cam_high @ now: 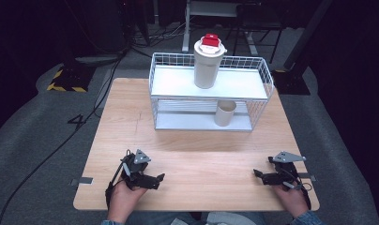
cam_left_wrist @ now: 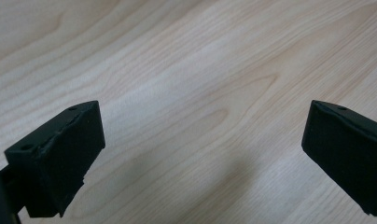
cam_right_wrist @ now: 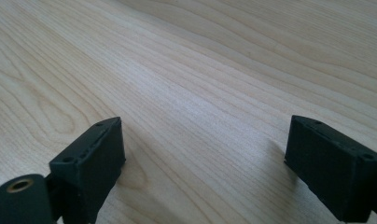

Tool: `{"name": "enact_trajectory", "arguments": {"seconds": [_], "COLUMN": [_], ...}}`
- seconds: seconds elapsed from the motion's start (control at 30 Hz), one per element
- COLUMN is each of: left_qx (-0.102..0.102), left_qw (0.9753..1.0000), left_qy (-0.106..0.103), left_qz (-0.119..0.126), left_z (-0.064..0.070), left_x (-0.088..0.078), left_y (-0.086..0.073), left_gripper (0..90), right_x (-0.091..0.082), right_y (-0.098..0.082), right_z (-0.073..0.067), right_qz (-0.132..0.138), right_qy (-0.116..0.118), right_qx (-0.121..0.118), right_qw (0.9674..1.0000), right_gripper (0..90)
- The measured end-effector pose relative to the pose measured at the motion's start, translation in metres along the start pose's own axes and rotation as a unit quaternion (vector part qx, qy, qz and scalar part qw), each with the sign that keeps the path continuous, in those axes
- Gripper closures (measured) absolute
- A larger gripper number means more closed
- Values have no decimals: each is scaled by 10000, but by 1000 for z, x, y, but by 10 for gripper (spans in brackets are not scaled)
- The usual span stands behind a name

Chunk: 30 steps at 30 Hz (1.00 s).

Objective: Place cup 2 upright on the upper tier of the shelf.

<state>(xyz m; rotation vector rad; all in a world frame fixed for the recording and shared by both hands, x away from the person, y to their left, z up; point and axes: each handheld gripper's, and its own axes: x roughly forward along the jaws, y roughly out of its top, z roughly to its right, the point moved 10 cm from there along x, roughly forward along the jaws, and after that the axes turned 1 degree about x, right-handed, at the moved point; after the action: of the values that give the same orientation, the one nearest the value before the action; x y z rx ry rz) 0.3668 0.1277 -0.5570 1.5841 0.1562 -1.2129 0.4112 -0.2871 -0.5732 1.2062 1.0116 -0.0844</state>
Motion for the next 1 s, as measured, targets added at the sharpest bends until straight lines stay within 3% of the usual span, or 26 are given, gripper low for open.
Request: {"name": "enact_trajectory", "arguments": {"seconds": [0.43,0.53,0.63,1.0], "left_qx": [58,156,292,339], "left_qw": [9995,9991,9989,9988], "left_qy": [120,274,364,358], "left_qz": [-270,-272,49,37], "left_z": [-14,-18,-21,-22], "left_x": [9,10,14,14], "left_y": [-17,-17,-17,-17], "left_gripper": [0,0,0,0], "right_x": [0,0,0,0], "right_y": [0,0,0,0], "right_z": [0,0,0,0], "right_qz": [-1,-1,-1,0], "right_qy": [0,0,0,-7], "right_qx": [0,0,1,-6], "right_qw": [10000,10000,10000,10000], "right_gripper": [122,122,122,126]}}
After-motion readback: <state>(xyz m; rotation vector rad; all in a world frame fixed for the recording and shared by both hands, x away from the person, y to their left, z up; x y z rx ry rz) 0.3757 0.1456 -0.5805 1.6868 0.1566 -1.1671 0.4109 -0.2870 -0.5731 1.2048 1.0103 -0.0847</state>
